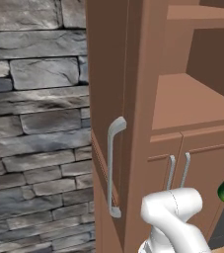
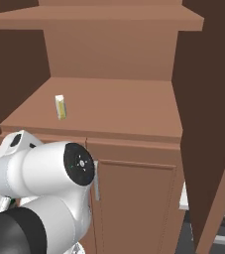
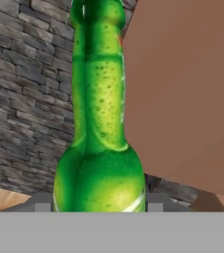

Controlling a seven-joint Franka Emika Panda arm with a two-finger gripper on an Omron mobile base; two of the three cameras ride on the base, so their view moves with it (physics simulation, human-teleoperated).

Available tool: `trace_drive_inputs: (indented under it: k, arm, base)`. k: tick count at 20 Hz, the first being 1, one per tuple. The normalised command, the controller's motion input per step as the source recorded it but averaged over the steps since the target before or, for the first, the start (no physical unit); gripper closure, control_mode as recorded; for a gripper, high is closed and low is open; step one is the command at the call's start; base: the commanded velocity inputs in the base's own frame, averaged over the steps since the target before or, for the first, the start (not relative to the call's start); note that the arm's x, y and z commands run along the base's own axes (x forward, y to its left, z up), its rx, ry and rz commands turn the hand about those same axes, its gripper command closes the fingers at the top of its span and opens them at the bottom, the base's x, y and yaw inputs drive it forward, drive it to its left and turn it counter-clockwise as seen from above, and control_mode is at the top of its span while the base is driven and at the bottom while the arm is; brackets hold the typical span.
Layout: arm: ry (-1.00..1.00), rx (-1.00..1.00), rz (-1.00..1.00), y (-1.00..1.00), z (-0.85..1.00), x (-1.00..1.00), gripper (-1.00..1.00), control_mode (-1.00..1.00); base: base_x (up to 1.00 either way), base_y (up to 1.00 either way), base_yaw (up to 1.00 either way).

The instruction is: Pick the boxed drink, beer from the counter and place them in the open cabinet.

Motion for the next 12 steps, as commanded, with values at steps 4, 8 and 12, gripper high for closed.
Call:
trace_drive_inputs:
  k: [4,8,12]
  arm:
    - [0.0,0.0,-0.12,0.0,0.05,0.0,1.0,-1.0]
    - [0.0,0.0,-0.27,0.0,0.18,0.0,1.0,-1.0]
    - [0.04,0.0,-0.3,-0.15,0.31,0.01,1.0,-1.0]
  base:
    - [0.0,0.0,0.0]
    - [0.0,0.0,0.0]
    - [0.0,0.0,0.0]
